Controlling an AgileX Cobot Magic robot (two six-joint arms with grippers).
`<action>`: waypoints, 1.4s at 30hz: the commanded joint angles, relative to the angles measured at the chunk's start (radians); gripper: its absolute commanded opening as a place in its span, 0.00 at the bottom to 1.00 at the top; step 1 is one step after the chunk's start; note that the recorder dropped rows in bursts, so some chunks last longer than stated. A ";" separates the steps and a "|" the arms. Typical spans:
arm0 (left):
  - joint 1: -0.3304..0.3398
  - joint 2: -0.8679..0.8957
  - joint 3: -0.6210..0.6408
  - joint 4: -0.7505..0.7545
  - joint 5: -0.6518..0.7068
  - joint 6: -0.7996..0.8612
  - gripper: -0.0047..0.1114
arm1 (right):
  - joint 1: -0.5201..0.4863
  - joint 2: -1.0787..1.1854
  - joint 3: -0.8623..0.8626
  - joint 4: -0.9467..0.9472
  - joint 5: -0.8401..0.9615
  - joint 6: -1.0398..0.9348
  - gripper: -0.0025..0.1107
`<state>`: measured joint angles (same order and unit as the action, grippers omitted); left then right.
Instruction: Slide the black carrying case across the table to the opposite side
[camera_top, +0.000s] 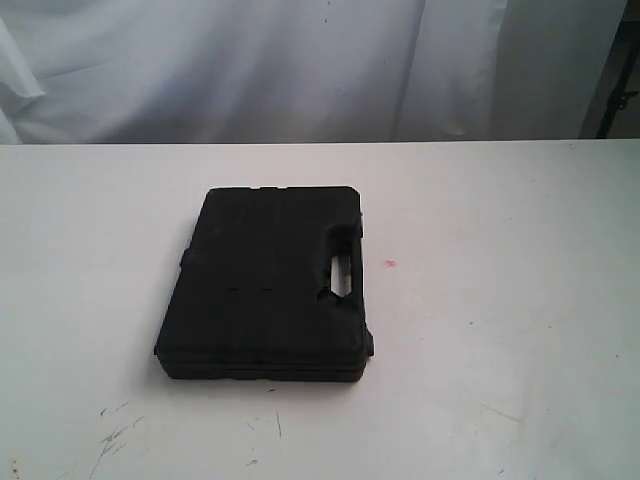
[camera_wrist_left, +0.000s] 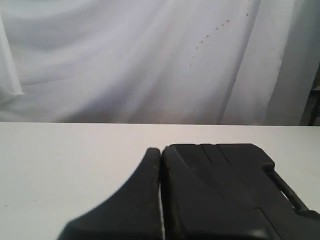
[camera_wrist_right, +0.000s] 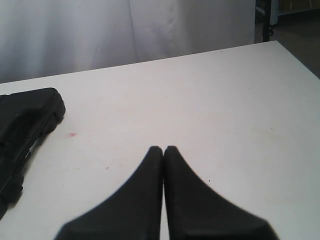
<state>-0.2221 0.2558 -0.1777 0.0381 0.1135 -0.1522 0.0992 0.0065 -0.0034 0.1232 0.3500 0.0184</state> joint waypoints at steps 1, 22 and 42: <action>0.035 -0.083 0.062 -0.058 -0.005 0.046 0.04 | -0.006 -0.007 0.003 -0.001 -0.004 -0.004 0.02; 0.192 -0.256 0.178 -0.110 0.107 0.109 0.04 | -0.006 -0.007 0.003 -0.001 -0.004 -0.004 0.02; 0.235 -0.256 0.178 -0.104 0.153 0.109 0.04 | -0.006 -0.007 0.003 -0.001 -0.004 -0.004 0.02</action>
<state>0.0110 0.0038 -0.0043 -0.0630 0.2643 -0.0457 0.0992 0.0065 -0.0034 0.1232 0.3500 0.0184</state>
